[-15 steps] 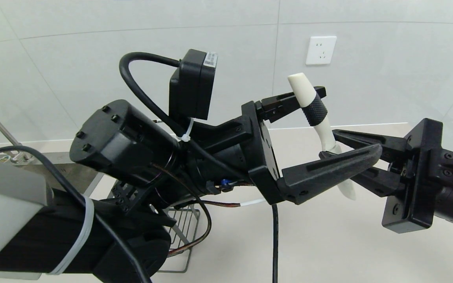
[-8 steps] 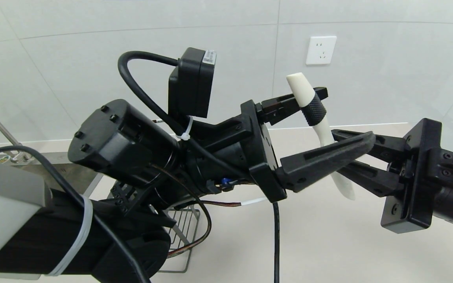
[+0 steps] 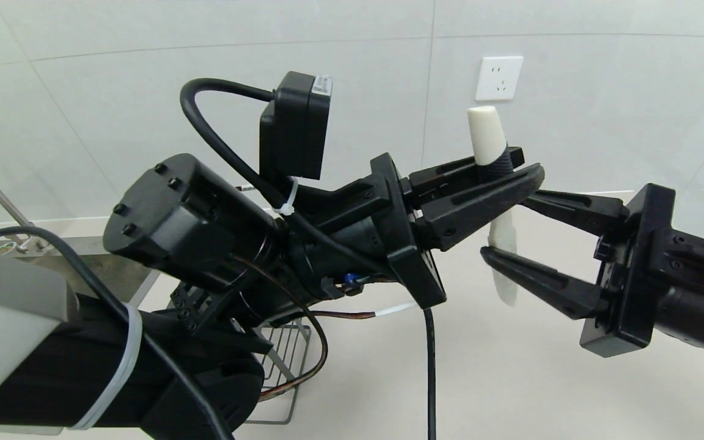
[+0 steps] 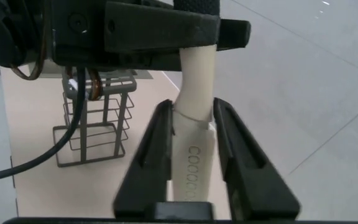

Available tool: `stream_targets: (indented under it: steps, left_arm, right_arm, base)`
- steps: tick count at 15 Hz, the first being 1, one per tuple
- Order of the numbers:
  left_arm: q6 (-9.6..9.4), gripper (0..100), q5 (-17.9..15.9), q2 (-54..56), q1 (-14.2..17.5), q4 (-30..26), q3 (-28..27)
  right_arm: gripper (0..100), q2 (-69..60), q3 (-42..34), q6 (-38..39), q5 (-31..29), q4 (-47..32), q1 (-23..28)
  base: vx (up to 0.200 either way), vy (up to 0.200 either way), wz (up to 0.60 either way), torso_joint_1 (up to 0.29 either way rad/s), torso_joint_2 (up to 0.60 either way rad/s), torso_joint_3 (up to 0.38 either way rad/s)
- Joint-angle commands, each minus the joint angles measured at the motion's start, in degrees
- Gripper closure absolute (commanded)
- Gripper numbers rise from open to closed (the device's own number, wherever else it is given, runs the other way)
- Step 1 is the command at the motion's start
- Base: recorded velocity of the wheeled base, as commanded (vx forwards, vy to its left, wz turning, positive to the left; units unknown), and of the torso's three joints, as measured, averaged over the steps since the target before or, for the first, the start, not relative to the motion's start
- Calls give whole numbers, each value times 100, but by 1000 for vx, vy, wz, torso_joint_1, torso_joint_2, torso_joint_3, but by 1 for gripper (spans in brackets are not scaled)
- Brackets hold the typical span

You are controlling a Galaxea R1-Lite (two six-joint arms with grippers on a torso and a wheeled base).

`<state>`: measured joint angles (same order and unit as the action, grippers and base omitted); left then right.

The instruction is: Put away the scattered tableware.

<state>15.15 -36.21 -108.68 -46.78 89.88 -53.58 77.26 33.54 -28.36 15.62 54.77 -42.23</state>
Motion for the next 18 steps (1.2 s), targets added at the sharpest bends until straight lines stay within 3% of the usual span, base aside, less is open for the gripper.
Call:
stream_targets:
  steps: [1,3,5,6,7,9,11,13,14,17,18]
  left_arm:
    - [5,100,219,22,37,12,-4]
    - [-4,100,588,31,204,12,-4]
    - [-30,100,799,49,424,12,5]
    - [-39,100,1063,75,564,12,76]
    - [-48,100,1221,154,635,12,216]
    - [-162,100,1388,523,898,-243,858]
    - [-355,100,1634,866,1118,-586,1253]
    - [-478,100,1951,1481,1355,-876,1702]
    - [-496,100,1995,1798,1487,-1052,1921]
    - [-979,100,2003,2369,1786,-1605,2115]
    - [-1199,100,2197,2527,1812,-1746,2071]
  right_arm:
    - [0,52,-93,-3,3,-10,-14]
    - [0,-18,-207,67,-67,-2,-14]
    - [0,-150,-374,656,-401,25,-14]
    - [0,-344,-603,1148,-639,25,-5]
    - [100,-519,-770,1306,-700,-2,48]
    - [100,-976,-1227,1983,-709,-28,408]
    - [100,-1214,-1508,2660,-683,-19,1155]
    - [100,-1653,-1921,2739,-665,174,2113]
    - [100,-2128,-2150,2730,-665,174,2272]
    - [100,-3420,-3090,2537,-560,174,2966]
    - [100,-4140,-3354,2431,-384,95,3300]
  base:
    - [0,0,0,0,0,0]
    - [0,0,0,0,0,0]
    - [0,0,0,0,0,0]
    - [0,0,0,0,0,0]
    - [0,0,0,0,0,0]
    - [0,0,0,0,0,0]
    - [0,0,0,0,0,0]
    - [0,0,0,0,0,0]
    - [0,0,0,0,0,0]
    - [0,0,0,0,0,0]
    - [0,0,0,0,0,0]
